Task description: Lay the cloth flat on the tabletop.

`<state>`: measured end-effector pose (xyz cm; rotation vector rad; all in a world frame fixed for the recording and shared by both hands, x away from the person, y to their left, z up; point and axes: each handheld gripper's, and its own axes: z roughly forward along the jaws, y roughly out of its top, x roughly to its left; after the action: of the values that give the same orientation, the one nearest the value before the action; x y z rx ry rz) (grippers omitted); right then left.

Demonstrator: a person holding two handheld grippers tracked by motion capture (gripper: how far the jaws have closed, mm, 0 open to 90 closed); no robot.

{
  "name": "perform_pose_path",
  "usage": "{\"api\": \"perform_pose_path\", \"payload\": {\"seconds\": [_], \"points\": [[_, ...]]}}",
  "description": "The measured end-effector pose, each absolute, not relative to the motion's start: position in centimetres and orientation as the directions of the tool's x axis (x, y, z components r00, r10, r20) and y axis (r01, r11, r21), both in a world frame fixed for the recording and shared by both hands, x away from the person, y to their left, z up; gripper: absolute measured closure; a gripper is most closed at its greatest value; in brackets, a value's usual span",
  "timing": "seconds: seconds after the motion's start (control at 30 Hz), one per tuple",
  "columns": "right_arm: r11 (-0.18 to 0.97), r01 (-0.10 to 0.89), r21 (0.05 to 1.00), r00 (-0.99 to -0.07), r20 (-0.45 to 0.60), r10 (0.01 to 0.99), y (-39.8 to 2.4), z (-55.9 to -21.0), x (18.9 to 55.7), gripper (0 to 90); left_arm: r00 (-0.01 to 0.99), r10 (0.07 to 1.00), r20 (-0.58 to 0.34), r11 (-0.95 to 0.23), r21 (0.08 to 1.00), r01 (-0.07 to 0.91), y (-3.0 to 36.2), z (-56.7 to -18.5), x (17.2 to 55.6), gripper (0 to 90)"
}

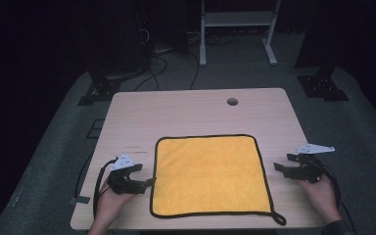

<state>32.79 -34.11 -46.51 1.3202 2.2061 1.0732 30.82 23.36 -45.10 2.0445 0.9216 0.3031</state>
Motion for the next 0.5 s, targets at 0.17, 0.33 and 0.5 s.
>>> {"api": "perform_pose_path", "payload": {"seconds": [0.17,0.33,0.5], "points": [[0.272,0.616,0.739,-0.456,0.053,0.888,-34.1,-47.5,33.8,20.5,0.662,0.745,-0.080,-0.368,0.779,0.508,23.2,-45.6,31.9,12.8],[0.269,0.637,0.723,-0.446,0.061,0.893,-34.2,-48.3,34.2,16.6,0.629,0.776,-0.048,-0.380,0.760,0.527,23.2,-46.3,32.8,10.1],[0.301,0.607,0.736,-0.453,0.009,0.892,-33.7,-48.7,34.0,13.5,0.613,0.789,-0.028,-0.388,0.752,0.533,23.2,-46.8,33.4,8.0]]}}
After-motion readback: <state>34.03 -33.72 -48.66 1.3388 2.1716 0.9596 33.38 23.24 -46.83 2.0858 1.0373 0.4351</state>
